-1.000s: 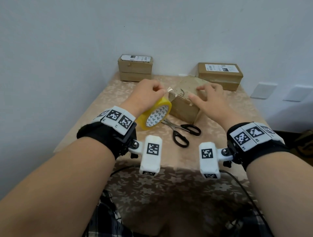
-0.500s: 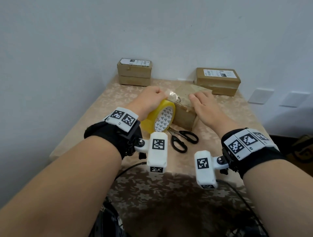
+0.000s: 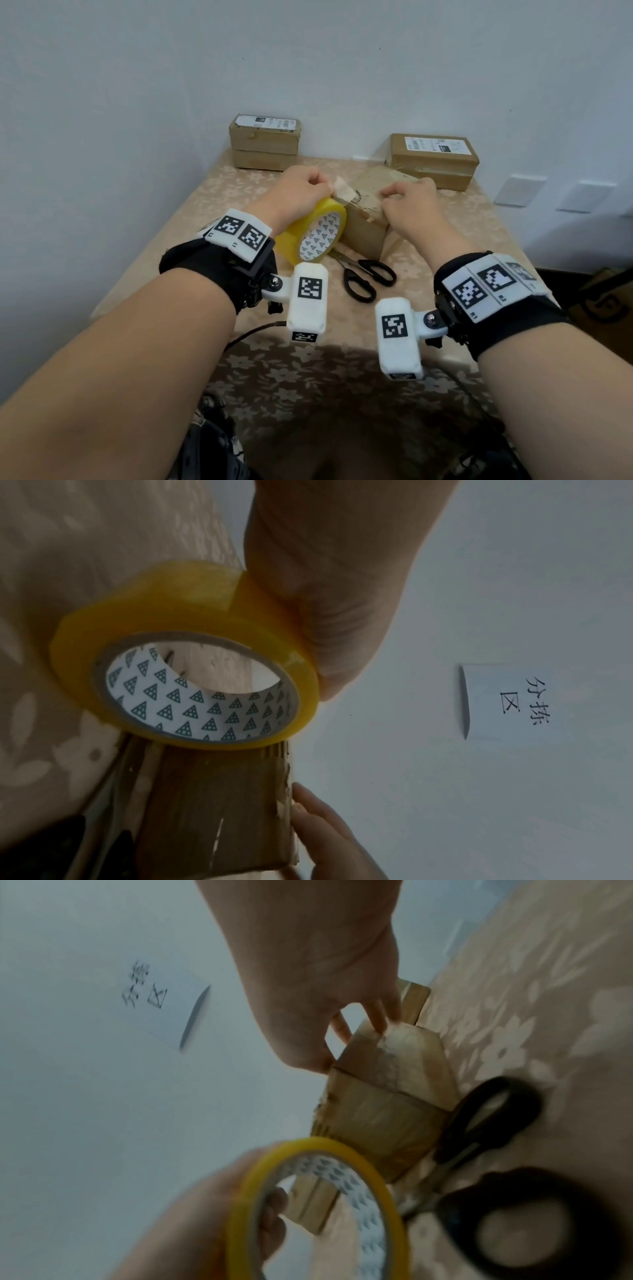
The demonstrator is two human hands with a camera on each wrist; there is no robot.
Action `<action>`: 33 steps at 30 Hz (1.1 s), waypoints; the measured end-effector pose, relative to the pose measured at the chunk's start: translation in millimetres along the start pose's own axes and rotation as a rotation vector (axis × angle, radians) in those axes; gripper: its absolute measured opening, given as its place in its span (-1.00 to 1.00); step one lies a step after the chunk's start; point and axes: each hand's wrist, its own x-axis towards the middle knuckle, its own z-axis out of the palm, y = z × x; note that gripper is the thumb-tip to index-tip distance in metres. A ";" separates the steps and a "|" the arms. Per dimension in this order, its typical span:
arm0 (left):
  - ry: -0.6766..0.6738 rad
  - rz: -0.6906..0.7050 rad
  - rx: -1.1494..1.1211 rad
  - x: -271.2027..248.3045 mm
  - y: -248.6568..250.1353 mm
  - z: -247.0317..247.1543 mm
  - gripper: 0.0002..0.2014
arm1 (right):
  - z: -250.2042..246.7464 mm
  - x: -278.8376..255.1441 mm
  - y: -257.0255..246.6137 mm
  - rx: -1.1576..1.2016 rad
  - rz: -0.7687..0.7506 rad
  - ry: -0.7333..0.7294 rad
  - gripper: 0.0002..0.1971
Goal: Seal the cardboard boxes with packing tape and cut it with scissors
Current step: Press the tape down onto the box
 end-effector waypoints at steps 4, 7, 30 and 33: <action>0.049 0.088 0.104 -5.4 -0.5 -6.5 -0.87 | -10.8 -8.6 -13.8 -0.021 -0.180 0.035 -0.60; 0.071 0.162 0.143 -9.3 3.0 -9.9 -0.87 | -11.6 -14.6 -25.8 0.224 -0.264 -0.106 -0.69; 0.107 0.315 0.585 -18.3 -2.0 -26.7 -0.59 | -5.2 33.0 -36.0 0.206 -0.134 0.095 -0.61; 0.016 0.255 0.676 -13.4 -0.4 -19.1 -0.57 | -7.2 39.8 -27.6 0.080 -0.129 0.137 -0.66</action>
